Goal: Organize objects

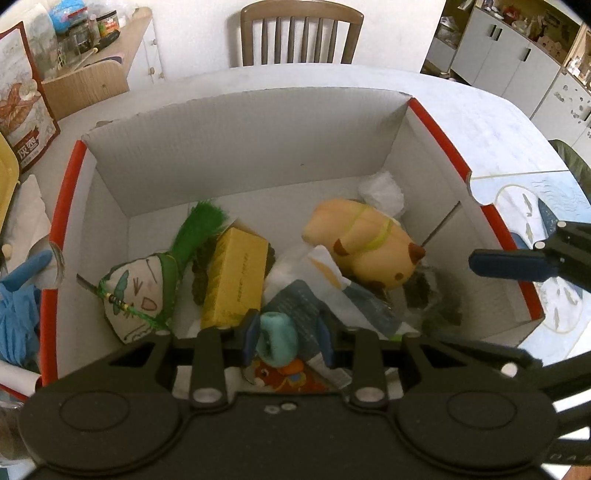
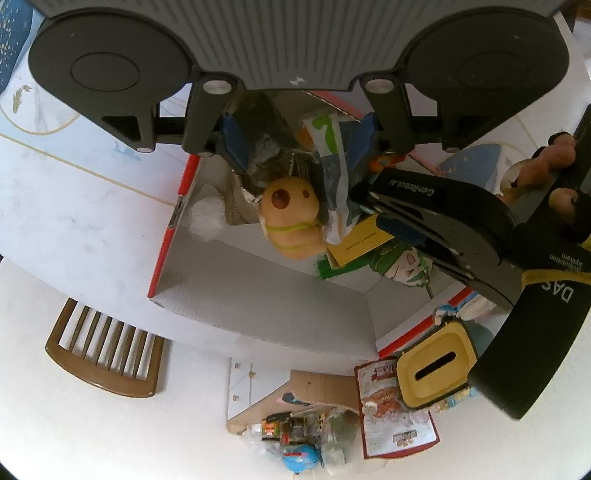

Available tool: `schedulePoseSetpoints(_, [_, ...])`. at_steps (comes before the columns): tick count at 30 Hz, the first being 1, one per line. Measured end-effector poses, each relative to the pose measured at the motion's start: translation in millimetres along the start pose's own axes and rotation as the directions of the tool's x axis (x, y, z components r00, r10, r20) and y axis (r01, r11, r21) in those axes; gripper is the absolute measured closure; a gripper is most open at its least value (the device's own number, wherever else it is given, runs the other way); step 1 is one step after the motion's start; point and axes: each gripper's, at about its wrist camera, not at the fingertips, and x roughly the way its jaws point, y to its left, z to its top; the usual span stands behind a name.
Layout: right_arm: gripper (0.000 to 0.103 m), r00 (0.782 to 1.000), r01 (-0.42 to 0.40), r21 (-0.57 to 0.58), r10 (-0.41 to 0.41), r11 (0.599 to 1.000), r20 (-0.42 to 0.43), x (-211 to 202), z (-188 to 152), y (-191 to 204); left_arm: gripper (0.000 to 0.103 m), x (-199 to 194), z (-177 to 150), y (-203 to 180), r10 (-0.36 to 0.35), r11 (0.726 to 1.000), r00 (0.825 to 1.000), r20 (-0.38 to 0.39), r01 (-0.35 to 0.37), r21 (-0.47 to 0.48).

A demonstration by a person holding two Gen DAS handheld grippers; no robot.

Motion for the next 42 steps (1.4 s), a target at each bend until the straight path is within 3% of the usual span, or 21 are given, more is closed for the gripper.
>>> schedulePoseSetpoints(7, [0.044, 0.998, -0.018, 0.055, 0.015, 0.998, 0.064, -23, 1, -7, 0.064, -11, -4, 0, -0.013, 1.000, 1.000, 0.021, 0.013, -0.019])
schedulePoseSetpoints(20, [0.044, 0.986, -0.061, 0.132, 0.039, 0.989, 0.163, -64, -4, -13, 0.056, -60, -11, -18, -0.009, 1.000, 0.991, 0.136, 0.010, -0.013])
schedulePoseSetpoints(25, [0.040, 0.981, -0.061, 0.127, 0.036, 0.990, 0.193, -79, -6, -10, 0.044, -77, -16, -21, 0.016, 1.000, 0.984, 0.175, -0.014, -0.012])
schedulePoseSetpoints(30, [0.034, 0.972, -0.062, 0.119, 0.034, 0.991, 0.231, -97, -9, -8, 0.038, -91, -22, -23, 0.038, 0.999, 0.977, 0.211, -0.037, -0.009])
schedulePoseSetpoints(38, [0.023, 0.961, -0.067, 0.116, 0.033, 0.991, 0.274, -120, -22, -7, 0.021, -110, -33, -30, 0.078, 0.997, 0.962, 0.263, -0.078, -0.013])
schedulePoseSetpoints(42, [0.022, 0.958, -0.064, 0.114, 0.028, 0.991, 0.287, -127, -28, -7, 0.017, -117, -37, -34, 0.096, 0.995, 0.955, 0.280, -0.092, -0.026])
